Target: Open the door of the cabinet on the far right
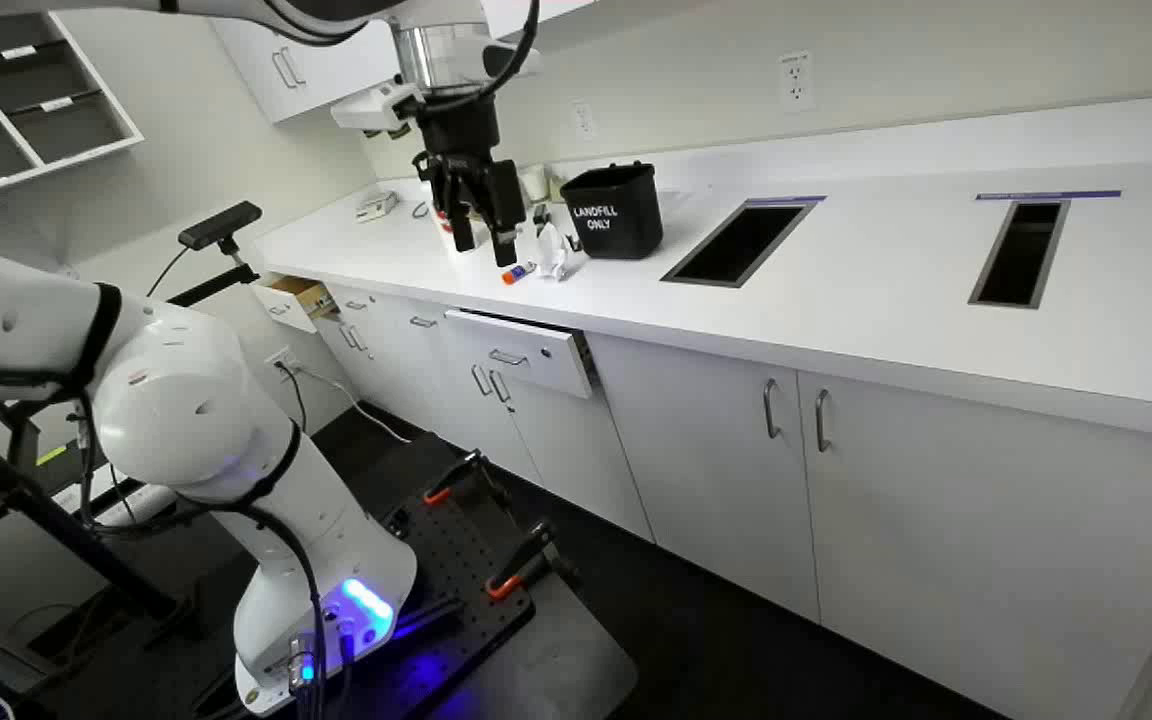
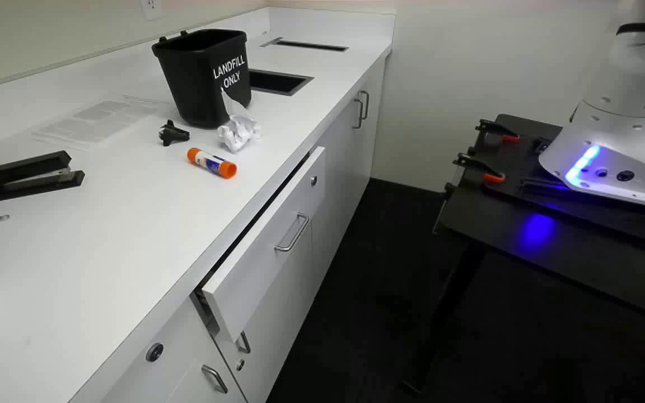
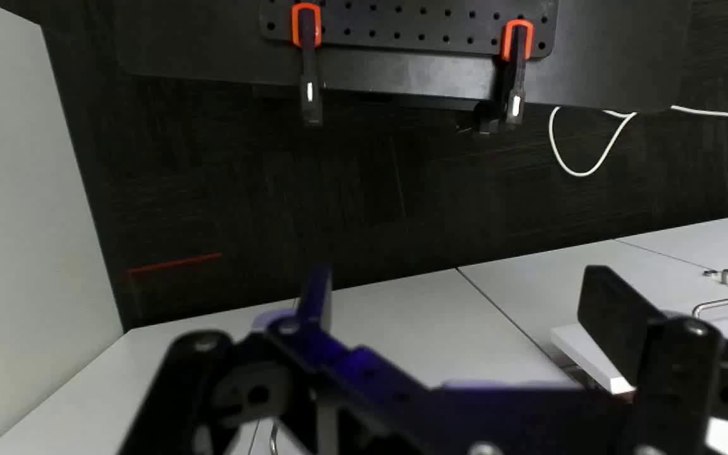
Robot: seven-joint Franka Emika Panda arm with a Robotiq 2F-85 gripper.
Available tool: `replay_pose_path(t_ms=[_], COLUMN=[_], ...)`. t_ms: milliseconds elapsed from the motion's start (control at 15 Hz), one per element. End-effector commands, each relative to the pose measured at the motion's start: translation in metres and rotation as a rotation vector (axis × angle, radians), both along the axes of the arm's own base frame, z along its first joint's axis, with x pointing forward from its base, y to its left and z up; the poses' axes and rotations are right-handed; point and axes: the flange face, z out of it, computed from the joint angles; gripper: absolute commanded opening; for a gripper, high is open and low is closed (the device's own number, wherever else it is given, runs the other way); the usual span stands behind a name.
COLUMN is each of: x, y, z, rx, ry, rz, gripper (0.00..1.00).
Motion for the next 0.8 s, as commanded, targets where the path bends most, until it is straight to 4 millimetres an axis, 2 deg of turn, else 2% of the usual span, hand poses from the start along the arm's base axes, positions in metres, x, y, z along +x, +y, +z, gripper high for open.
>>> replay_pose_path(t_ms=[0, 267, 333, 467, 733], x=[0.0, 0.0, 0.003, 0.007, 0.005], y=[0.0, 0.0, -0.005, -0.029, -0.11], z=[0.0, 0.0, 0.0, -0.002, -0.023], rx=[0.0, 0.0, 0.0, 0.011, 0.053], ry=[0.001, 0.001, -0.012, -0.028, -0.068], rz=[0.0, 0.0, -0.035, -0.145, -0.366], gripper=[1.0, 1.0, 1.0, 1.0, 1.0])
